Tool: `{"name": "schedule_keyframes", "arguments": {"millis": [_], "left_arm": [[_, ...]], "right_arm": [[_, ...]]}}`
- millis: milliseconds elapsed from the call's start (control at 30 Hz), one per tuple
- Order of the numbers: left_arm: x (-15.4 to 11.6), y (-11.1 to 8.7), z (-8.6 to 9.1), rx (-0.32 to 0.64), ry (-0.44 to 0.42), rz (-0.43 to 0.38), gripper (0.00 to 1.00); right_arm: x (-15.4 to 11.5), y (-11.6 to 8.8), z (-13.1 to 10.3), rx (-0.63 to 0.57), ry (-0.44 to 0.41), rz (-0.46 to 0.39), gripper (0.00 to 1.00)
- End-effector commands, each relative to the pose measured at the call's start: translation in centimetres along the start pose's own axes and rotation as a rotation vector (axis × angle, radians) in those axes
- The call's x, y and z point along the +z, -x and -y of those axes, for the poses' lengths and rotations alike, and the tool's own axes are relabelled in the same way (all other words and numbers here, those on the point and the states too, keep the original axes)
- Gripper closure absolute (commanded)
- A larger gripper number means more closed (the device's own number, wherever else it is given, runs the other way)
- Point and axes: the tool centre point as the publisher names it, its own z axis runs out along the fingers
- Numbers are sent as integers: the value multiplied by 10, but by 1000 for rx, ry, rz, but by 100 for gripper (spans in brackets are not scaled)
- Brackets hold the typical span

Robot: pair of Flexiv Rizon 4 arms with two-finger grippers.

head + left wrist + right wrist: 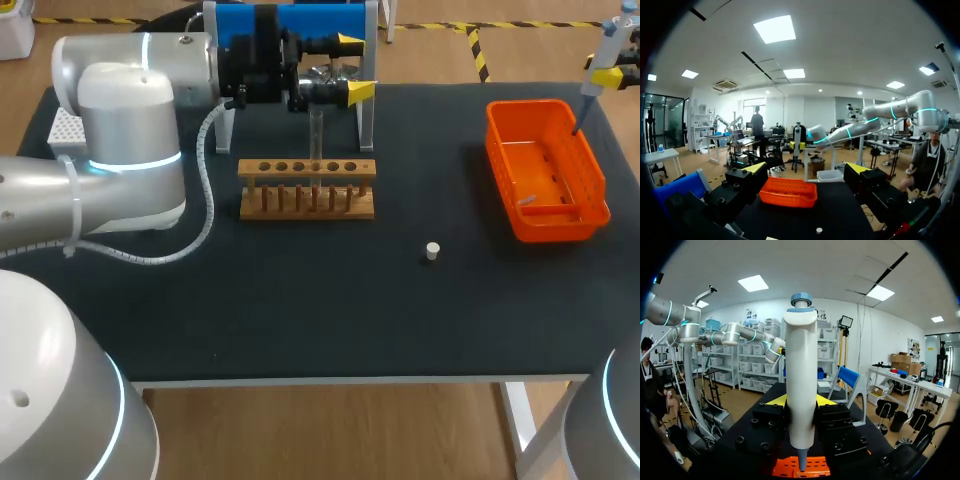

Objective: Invert the test tube, pick up the pipette, mount the tip to pipette, aspirate from beaker and dispense into the tube, eject the tip, return the pipette, and cap with the stopper.

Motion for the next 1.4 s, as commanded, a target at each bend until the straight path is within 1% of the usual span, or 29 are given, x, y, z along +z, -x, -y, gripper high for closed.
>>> {"name": "schedule_keyframes", "arguments": {"millis": [33, 267, 467, 733, 900, 1400], "left_arm": [[0, 1, 1, -1, 2, -3, 0], [0, 1, 1, -1, 2, -3, 0], [0, 1, 1, -1, 2, -3, 0], [0, 1, 1, -1, 2, -3, 0], [0, 1, 1, -1, 2, -3, 0], [0, 1, 1, -1, 2, -3, 0]], "right_arm": [[32, -20, -15, -7, -50, 62, 100], [80, -37, -22, 9, -10, 70, 100], [133, -50, -18, 35, -1, 8, 100], [185, -48, -22, 45, 50, -34, 100], [207, -44, -24, 60, 63, -49, 100], [258, -38, -29, 43, 32, -85, 100]]}}
